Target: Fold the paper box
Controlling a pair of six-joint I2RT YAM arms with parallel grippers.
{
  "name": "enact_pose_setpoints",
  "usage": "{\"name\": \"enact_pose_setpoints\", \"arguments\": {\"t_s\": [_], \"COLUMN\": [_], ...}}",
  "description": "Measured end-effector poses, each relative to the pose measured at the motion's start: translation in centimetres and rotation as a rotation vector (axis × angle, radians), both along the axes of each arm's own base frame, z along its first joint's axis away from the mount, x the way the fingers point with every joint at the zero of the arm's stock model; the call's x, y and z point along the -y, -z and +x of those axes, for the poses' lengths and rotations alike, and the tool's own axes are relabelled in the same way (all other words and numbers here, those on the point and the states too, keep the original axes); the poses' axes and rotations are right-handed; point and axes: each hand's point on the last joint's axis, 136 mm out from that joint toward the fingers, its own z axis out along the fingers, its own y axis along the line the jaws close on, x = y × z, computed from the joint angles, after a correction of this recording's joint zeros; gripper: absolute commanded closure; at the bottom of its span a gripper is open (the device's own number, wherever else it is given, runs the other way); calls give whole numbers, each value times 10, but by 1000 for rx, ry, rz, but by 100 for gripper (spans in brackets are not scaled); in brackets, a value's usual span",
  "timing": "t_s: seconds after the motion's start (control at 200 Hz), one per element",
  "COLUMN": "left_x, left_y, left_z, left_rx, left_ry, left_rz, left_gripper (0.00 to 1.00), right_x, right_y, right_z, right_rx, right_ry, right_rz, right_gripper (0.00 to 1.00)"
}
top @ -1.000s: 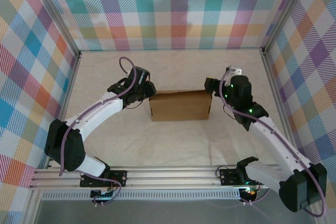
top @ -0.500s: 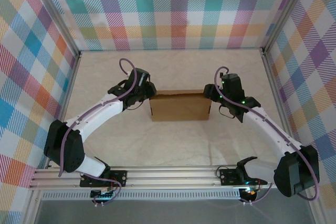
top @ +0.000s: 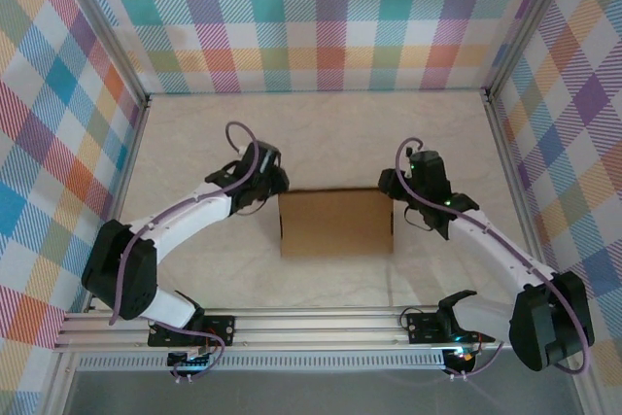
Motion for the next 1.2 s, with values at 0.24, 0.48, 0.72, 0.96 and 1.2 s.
{"name": "enact_pose_setpoints", "arguments": {"t_s": [0.24,0.48,0.72,0.96,1.2], "left_x": [-31,-6,30,79,82], "left_y": [54,12,-22,15,32], "left_z": [-44,-1,-49,-150,-176], "left_rx": [-194,-88,-50,-222,-280], "left_ry": [-15,34,307,669,740], "left_rz": [135,124,-9,-104,-103], "left_gripper": [72,42,41,44,44], "right_x": [14,-1,-27,-74,-77], "right_y": [43,20,-1,3,43], "right_z": [-28,-10,-46,-125,-169], "right_rx": [-105,-87,-136,-326,-550], "right_ry": [12,-52,-245,-515,-529], "right_rz": [-51,-48,63,289,397], "right_gripper": [36,16,22,23,24]}}
